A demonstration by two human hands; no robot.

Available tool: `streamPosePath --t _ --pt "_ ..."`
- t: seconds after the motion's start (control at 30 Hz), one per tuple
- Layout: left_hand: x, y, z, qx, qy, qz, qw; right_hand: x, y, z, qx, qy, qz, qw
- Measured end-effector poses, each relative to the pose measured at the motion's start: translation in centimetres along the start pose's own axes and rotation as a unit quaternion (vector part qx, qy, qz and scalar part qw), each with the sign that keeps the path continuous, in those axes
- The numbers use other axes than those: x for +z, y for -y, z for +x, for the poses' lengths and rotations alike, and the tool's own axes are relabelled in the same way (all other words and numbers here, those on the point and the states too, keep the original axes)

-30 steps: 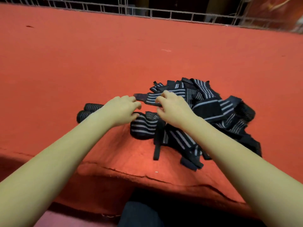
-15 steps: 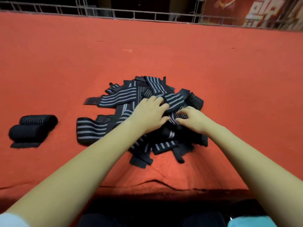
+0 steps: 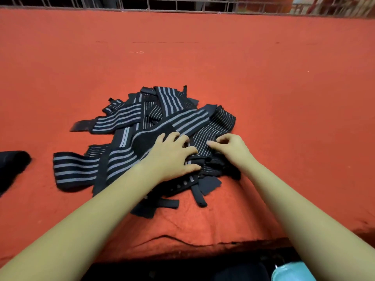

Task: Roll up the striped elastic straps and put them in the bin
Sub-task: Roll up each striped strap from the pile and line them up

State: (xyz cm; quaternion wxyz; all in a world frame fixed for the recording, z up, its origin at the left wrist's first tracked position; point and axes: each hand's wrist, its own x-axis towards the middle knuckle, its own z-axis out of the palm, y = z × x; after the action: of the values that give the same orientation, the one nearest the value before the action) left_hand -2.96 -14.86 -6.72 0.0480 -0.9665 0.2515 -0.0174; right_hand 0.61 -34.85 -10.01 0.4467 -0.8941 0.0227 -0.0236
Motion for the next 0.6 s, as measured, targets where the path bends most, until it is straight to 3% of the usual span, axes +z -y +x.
streamPosePath --t 0.13,0.27,0.33,0.4,0.5,0.6 --pt "-0.1 0.7 -0.7 0.003 -0.008 -0.012 1.0 0.9 0.3 0.2 -0.033 -0.081 0.027 0.996" --pt "-0.5 2.2 -1.3 -0.015 -0.032 -0.01 0.999 -2.1 0.4 0.8 0.037 -0.149 0.116 0.981" --pt "-0.7 2.7 -1.7 -0.013 -0.037 0.018 0.999 -4.3 0.0 0.2 0.052 -0.107 0.093 0.989" --pt "-1.1 2.6 -2.0 -0.014 -0.028 0.04 0.999 -5.9 -0.2 -1.0 0.063 0.001 0.043 0.997" --pt "-2.0 1.5 -1.6 -0.029 -0.014 0.066 0.997 -7.3 0.2 -3.4 0.099 0.176 -0.052 0.978" --pt "-3.1 0.0 -0.3 -0.034 -0.024 0.088 0.995 -8.0 0.0 -3.9 0.129 0.208 -0.079 0.966"
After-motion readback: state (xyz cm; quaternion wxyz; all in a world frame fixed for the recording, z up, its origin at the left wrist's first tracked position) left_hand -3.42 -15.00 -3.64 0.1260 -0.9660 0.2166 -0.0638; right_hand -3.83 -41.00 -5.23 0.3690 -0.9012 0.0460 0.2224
